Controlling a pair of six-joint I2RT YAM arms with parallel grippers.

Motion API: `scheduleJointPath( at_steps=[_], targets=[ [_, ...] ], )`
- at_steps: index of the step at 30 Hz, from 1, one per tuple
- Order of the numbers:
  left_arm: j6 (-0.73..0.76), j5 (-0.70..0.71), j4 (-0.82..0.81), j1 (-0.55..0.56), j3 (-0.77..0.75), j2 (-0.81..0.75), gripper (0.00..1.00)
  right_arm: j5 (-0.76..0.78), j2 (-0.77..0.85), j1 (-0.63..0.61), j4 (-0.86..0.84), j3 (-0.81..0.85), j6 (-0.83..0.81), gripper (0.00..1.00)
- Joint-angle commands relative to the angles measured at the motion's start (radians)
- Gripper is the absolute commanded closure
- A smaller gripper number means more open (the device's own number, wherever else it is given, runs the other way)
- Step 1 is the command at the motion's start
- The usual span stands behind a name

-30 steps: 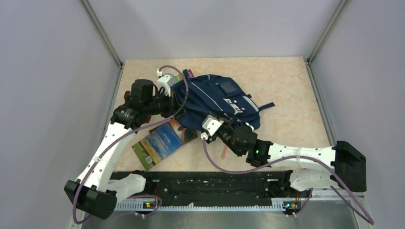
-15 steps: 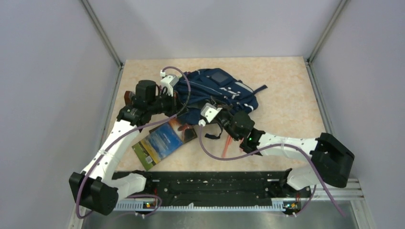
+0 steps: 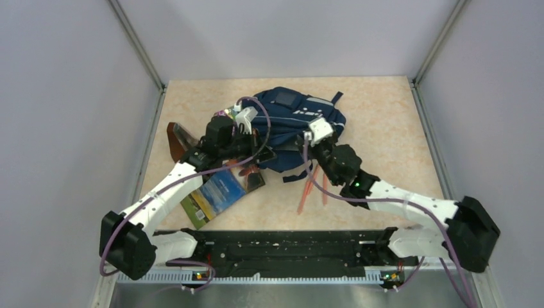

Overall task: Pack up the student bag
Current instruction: Unzip the student bag at the center of the board.

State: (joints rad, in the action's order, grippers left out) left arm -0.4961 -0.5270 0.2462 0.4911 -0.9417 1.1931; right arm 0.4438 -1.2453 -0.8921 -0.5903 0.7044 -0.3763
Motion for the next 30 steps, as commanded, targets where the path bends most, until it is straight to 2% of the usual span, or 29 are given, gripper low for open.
scheduleJointPath(
  at_steps=[1,5,7,11,15,21,30],
  targets=[
    [-0.171,0.013,-0.232,0.034,-0.001,-0.004,1.0,0.064,0.213,0.01,0.165,-0.047,0.492,0.32],
    [-0.227,0.023,-0.341,0.063,0.001,0.03,1.0,0.136,0.37,0.011,0.324,-0.146,0.93,0.26],
    [-0.237,0.024,-0.359,0.077,-0.007,0.052,1.0,0.112,0.434,0.01,0.334,-0.203,1.073,0.26],
    [-0.272,0.03,-0.406,0.098,0.003,0.08,1.0,0.052,0.53,0.01,0.279,-0.319,1.317,0.24],
    [-0.31,0.033,-0.463,0.109,0.018,0.089,1.0,0.02,0.538,0.01,0.219,-0.398,1.48,0.23],
    [-0.317,0.025,-0.475,0.131,0.012,0.11,1.0,0.042,0.482,0.01,0.094,-0.48,1.591,0.21],
    [-0.325,0.015,-0.48,0.151,0.022,0.105,1.0,0.067,0.353,0.01,-0.02,-0.445,1.554,0.2]
  ],
)
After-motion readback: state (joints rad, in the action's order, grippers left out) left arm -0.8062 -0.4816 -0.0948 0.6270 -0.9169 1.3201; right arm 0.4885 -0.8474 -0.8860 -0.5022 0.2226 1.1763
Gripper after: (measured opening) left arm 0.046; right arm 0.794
